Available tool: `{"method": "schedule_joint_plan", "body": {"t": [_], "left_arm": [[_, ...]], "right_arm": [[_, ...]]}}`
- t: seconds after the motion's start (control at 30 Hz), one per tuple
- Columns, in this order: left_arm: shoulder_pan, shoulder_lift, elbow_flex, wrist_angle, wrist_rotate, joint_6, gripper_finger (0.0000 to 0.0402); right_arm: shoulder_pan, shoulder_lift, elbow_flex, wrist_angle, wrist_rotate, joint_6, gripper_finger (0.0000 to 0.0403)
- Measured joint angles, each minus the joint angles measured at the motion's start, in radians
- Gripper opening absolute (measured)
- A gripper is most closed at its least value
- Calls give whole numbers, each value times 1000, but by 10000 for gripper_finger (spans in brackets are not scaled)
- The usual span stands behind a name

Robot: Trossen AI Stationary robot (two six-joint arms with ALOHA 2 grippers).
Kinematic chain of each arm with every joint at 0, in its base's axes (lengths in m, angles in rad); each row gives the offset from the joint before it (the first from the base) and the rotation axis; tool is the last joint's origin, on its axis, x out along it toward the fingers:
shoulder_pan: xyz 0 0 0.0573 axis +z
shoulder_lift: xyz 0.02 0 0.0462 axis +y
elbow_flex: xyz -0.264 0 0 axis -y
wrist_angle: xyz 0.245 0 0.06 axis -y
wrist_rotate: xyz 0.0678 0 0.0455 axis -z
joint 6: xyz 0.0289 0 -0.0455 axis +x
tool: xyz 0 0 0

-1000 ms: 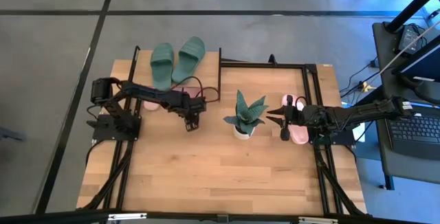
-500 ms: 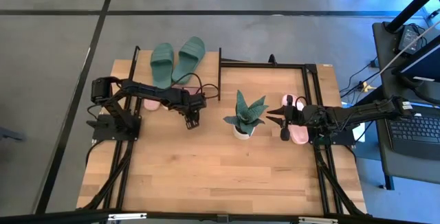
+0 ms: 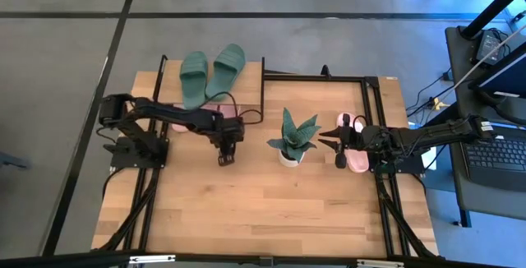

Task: Pick and place slides into the shelf
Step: Put the pink slipper under the shelf

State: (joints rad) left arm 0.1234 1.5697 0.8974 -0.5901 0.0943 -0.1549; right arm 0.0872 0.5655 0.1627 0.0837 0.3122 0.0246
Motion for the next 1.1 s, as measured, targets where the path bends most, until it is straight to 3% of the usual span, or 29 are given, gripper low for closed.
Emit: {"method": "schedule_joint_plan", "body": {"t": [0.13, 0.47, 0.73, 1.0, 1.1], "left_arm": [[-16, -98, 0, 17, 115, 52, 160], [-21, -339, 0, 183, 223, 219, 160], [-21, -501, -100, 447, 174, 273, 160], [-26, -645, -353, 760, 42, 234, 160], [-26, -690, -446, 845, 36, 222, 160]], "right_arm": [[0, 0, 0, 0, 0, 0, 95], [0, 0, 0, 0, 0, 2, 95], [0, 0, 0, -2, 0, 23, 95], [0, 0, 0, -7, 0, 23, 95], [0, 0, 0, -7, 0, 23, 95]]}}
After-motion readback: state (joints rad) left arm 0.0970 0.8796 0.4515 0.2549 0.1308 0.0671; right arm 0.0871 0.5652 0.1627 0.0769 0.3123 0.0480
